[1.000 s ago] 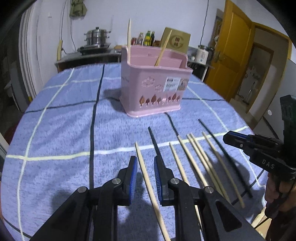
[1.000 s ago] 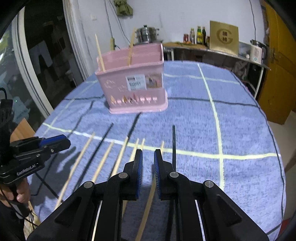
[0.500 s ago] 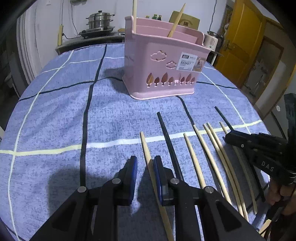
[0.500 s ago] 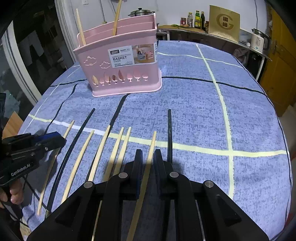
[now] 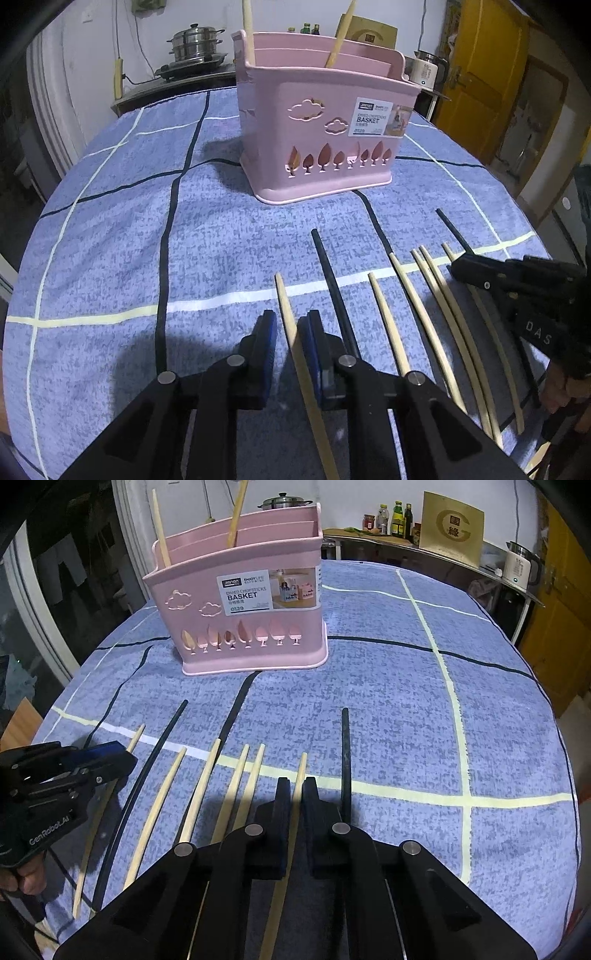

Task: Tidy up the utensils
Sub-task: 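Close the left gripper on a bamboo chopstick while the right gripper grasps another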

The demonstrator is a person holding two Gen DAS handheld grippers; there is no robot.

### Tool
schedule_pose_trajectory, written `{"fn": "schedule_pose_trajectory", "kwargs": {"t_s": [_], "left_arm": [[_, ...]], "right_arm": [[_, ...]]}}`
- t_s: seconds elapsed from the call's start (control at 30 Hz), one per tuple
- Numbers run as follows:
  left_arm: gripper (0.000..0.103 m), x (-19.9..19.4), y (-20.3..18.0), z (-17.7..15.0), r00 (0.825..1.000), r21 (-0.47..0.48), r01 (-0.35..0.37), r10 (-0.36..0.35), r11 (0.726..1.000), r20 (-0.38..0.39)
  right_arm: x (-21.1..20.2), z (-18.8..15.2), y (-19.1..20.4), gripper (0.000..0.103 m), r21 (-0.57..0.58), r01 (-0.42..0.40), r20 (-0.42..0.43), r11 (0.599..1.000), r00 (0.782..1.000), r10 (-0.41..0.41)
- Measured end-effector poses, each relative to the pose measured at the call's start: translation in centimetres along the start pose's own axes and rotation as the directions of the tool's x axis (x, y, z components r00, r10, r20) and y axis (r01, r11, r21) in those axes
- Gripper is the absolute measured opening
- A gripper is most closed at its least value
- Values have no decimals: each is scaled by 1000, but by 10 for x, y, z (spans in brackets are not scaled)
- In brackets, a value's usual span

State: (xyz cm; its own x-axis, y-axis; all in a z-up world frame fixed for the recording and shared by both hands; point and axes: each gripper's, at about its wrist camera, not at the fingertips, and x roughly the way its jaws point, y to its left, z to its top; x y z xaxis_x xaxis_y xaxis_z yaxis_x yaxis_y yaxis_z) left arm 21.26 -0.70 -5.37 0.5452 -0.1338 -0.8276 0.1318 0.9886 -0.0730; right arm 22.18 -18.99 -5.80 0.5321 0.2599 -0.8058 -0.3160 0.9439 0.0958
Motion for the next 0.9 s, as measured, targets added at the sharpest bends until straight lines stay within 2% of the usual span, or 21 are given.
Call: {"fn": "schedule_pose_trajectory", "kwargs": {"t_s": [0.27, 0.6, 0.9], "left_arm": [[7, -10, 7, 4, 999, -32, 40, -40, 999, 8], [6, -58, 6, 24, 990, -5, 75, -74, 997, 120], [6, -110, 5, 48, 969, 19, 84, -86, 996, 231]], "right_arm": [[-15, 1, 1, 6, 3, -24, 42, 1000, 999, 23], [-49, 17, 5, 6, -5, -61, 134, 998, 989, 61], [-92, 42, 11, 6, -27, -60, 249, 998, 966, 65]]}}
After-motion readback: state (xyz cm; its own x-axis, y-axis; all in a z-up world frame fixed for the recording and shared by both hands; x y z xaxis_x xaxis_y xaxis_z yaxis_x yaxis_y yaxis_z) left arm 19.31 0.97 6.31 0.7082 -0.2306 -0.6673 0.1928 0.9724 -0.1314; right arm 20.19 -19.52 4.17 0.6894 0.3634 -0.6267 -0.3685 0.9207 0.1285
